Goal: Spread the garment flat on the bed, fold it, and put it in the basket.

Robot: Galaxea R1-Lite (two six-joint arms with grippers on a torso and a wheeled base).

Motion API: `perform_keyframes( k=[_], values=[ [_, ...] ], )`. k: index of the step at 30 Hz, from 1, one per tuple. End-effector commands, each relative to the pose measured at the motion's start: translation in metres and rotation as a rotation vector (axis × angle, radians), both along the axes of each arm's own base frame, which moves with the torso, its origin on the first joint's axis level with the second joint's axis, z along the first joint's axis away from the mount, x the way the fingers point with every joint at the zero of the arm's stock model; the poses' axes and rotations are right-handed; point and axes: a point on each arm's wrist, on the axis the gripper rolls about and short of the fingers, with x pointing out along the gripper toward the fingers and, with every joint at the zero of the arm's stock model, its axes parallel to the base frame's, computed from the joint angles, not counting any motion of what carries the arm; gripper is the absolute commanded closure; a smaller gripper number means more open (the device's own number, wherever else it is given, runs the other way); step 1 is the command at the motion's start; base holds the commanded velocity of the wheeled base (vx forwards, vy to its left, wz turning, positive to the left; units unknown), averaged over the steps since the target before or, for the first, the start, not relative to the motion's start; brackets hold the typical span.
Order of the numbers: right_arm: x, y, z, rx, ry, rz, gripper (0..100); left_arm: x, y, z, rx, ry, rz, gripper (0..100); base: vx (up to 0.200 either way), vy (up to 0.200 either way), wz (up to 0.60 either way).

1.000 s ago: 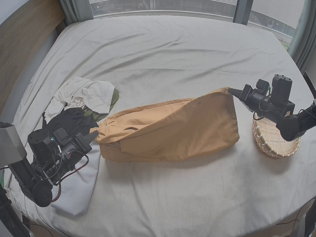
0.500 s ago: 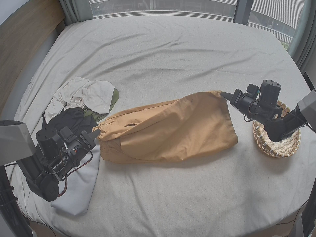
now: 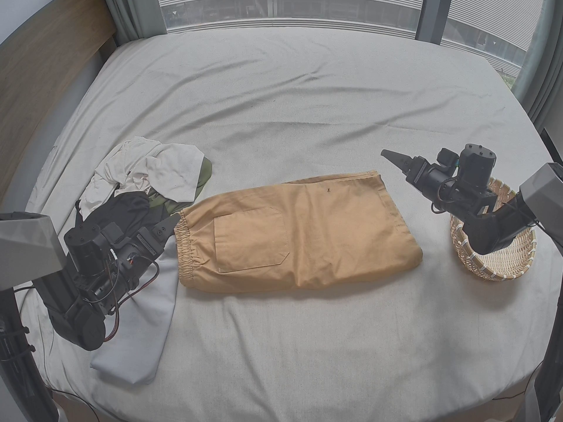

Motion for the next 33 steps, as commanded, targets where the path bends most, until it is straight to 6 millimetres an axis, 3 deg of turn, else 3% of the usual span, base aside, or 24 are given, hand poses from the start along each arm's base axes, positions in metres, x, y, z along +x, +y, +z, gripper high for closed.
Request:
perform_keyframes(
  k=[1, 3, 5, 6, 12, 20, 27, 33],
  values=[
    [-0.032, -0.002, 0.002, -0.007, 0.035, 0.003, 0, -0.015, -0.005, 0.011, -0.002, -0.013, -0.015, 0, 0.000, 0.000, 0.00],
    [-0.060, -0.003, -0.001, -0.011, 0.082, 0.017, 0, -0.031, -0.014, 0.018, -0.001, -0.013, -0.062, 0, 0.000, 0.000, 0.00],
    [-0.066, -0.002, -0.002, -0.009, 0.095, 0.021, 0, -0.036, -0.016, 0.018, 0.001, -0.007, -0.074, 0, 0.000, 0.000, 0.00],
    [-0.087, -0.004, -0.005, 0.026, 0.147, 0.023, 0, -0.057, -0.021, 0.017, 0.007, 0.029, -0.120, 0, 0.000, 0.000, 0.00],
    [-0.122, -0.010, -0.022, 0.076, 0.236, 0.014, 0, -0.094, -0.023, 0.015, 0.049, 0.074, -0.255, 0, 0.000, 0.000, 0.00],
    [-0.135, -0.003, -0.045, 0.047, 0.339, 0.031, 0, -0.110, -0.028, 0.011, 0.122, 0.081, -0.317, 0, 0.000, 0.000, 0.00],
    [-0.126, 0.012, -0.082, 0.000, 0.439, -0.022, 0, -0.112, -0.027, 0.012, 0.129, 0.073, -0.320, 0, 0.000, 0.000, 0.00],
    [-0.121, 0.020, -0.099, -0.006, 0.434, -0.005, 0, -0.120, -0.027, 0.024, 0.113, 0.021, -0.373, 0, 0.000, 0.000, 0.00]
  ],
)
